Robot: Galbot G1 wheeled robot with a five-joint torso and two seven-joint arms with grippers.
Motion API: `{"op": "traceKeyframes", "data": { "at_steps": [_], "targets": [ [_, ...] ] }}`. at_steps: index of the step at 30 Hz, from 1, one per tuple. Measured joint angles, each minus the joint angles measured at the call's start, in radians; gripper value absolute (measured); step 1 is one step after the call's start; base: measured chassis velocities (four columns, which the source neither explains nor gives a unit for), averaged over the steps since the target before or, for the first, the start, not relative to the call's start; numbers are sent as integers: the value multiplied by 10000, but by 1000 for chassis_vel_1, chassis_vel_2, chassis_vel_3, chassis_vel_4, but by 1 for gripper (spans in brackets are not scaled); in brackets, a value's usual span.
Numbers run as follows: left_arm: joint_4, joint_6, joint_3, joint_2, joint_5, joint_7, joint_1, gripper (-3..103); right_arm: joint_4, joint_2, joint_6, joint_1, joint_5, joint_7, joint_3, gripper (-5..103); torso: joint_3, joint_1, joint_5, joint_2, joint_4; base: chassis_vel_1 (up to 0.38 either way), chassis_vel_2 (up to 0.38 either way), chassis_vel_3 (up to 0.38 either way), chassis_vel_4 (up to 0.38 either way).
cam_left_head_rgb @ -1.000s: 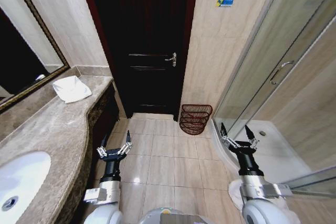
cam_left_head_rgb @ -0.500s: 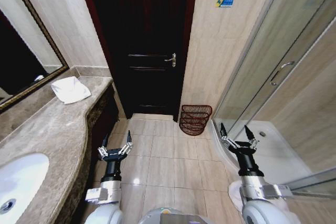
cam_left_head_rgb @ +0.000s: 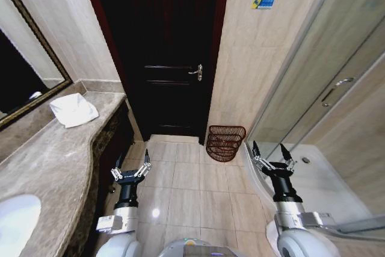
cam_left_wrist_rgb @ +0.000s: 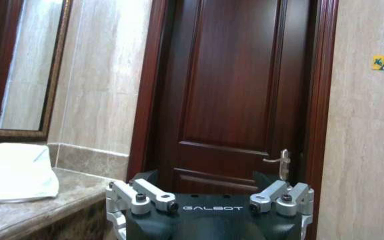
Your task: Discard the used towel into the hamper.
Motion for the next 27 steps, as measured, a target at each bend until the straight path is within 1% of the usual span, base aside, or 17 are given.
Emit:
{"op": "traceKeyframes", "data": {
  "at_steps": [9,20,24,27],
  "targets": [
    [-18,-13,-9,0,-8,-2,3,96,-10,6,17,4,1,-2,-13,100,0,-1,-2,0,4,-138,131,137,-135],
    [-4,-14,-31,0,-47,-36,-34,96,-70,-36,17,35,-46,-7,-13,100,0,0,-3,1,0,-141,140,137,-145],
    [-4,-13,-60,0,-70,-42,-35,96,-95,-50,13,68,-47,-8,-14,100,-1,-1,-2,1,4,-139,123,134,-135],
    [-11,-10,-64,0,-102,-97,-31,96,-127,-54,28,85,-59,22,-14,100,-1,-1,-4,1,0,-143,149,135,-133]
  ]
}}
